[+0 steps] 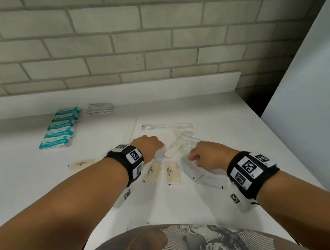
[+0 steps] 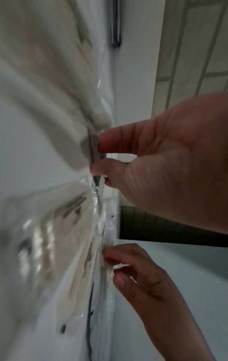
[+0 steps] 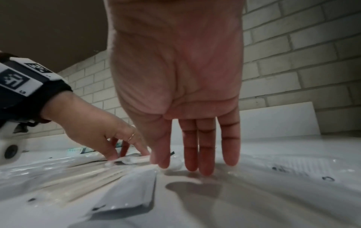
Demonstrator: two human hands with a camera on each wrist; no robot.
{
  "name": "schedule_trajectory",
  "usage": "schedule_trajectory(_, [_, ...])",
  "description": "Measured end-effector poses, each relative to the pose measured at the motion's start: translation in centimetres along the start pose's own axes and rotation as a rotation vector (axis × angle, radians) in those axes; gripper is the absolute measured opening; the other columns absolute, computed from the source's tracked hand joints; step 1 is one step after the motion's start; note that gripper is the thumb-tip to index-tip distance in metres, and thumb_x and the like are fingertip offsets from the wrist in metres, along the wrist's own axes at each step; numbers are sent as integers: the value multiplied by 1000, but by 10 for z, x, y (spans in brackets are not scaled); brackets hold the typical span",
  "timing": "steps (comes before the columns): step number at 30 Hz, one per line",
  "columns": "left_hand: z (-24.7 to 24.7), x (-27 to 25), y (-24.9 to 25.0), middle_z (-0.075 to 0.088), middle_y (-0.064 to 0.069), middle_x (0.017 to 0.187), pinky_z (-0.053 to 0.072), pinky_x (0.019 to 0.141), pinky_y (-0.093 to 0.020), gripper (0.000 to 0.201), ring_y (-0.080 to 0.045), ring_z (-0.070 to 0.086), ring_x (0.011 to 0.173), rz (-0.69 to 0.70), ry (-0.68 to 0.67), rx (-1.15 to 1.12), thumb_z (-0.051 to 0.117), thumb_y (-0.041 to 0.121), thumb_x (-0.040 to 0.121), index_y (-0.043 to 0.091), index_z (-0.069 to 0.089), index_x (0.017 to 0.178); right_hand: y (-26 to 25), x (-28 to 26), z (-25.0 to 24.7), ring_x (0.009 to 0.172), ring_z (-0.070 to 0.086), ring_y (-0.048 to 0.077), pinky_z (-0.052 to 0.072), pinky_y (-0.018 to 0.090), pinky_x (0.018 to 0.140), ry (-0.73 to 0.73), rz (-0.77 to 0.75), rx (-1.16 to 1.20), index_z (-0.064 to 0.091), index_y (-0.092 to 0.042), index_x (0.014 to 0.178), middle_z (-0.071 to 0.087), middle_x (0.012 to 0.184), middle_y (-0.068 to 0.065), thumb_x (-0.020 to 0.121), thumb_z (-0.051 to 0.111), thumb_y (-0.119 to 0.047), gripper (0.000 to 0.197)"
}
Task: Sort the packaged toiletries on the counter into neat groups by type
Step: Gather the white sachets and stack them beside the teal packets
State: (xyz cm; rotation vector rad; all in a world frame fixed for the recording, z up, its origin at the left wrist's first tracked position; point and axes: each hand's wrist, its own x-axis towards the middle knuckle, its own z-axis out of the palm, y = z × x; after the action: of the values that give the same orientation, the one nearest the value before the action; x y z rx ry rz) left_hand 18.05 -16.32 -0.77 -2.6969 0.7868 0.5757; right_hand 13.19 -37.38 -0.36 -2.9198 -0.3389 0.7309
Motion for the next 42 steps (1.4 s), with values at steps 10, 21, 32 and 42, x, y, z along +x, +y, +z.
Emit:
schedule_trajectory(10, [0,3,-3,54,-4,121,47,92,-35,53,-24,53,110,-165,-2,-223,71,41,79,17,52,122,-34,8,8,104,61,27,47,31,76,-15,116,-95,42,-9,134,59,120,8,79,75,-35,69])
schedule_trajectory(21, [22,-3,6,58,-9,125,49,92,-36,63,-27,58,111,-298,28,-418,70,38,82,6,42,129,-13,-14,-7,82,62,19,52,31,69,-123,127,68,50,-23,109,58,106,0,75,79,-17,45])
schedule_trajectory(32, [28,-23,19,47,-8,120,42,94,-39,41,-27,48,109,-316,262,-192,54,41,87,17,55,120,-15,-34,22,94,64,22,52,35,84,-73,359,-310,56,-11,112,62,107,2,71,79,-41,55])
schedule_trajectory(42, [35,-55,56,36,-9,145,41,100,-39,47,-28,47,124,-129,106,-706,45,35,96,12,40,137,-21,-19,25,106,64,21,43,26,80,-304,136,-512,59,-1,122,67,118,5,92,60,-31,43])
